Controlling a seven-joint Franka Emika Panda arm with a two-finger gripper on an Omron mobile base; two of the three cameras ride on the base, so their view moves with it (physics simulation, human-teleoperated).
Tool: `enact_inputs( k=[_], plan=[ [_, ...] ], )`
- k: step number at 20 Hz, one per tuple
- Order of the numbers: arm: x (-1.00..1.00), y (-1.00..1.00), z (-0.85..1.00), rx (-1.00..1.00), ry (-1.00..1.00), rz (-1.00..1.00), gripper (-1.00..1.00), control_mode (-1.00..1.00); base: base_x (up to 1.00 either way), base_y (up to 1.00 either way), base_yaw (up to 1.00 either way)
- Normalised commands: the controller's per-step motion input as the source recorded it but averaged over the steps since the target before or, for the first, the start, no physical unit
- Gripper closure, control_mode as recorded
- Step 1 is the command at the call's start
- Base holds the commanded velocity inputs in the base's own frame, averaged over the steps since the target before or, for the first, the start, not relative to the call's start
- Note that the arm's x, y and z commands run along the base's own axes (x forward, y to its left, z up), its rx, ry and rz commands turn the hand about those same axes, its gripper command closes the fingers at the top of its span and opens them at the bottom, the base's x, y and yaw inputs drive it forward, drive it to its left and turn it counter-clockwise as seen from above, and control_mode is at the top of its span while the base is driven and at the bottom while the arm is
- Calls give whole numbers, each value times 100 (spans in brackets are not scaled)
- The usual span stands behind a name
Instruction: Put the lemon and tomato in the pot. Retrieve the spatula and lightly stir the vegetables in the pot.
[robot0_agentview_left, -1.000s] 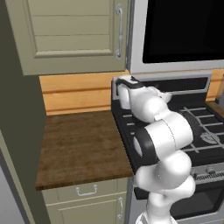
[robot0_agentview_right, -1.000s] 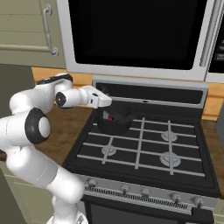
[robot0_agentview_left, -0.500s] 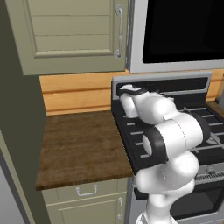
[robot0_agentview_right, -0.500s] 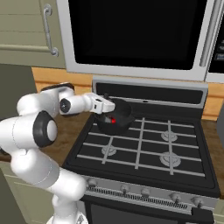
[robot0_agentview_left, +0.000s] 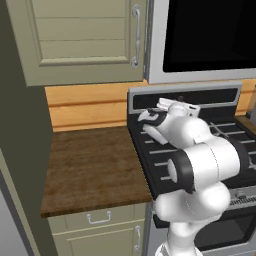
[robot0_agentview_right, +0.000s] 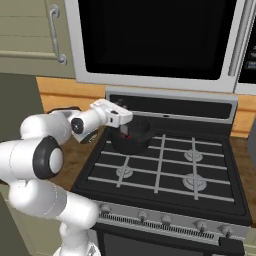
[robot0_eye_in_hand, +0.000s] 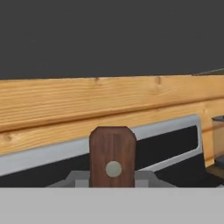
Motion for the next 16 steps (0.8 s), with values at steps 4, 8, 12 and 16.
enact_inputs(
  k=[4, 8, 12, 16],
  plan=[
    [-8, 0, -59, -9, -26, -1, 100, -100, 0, 0, 0],
    [-62, -5, -46, -2, -2, -10, 100, -100, 0, 0, 0],
    [-52, -13, -55, -3, 0, -14, 100, -100, 0, 0, 0],
    [-27, -5, -55, -3, -1, -10, 100, -100, 0, 0, 0]
  ],
)
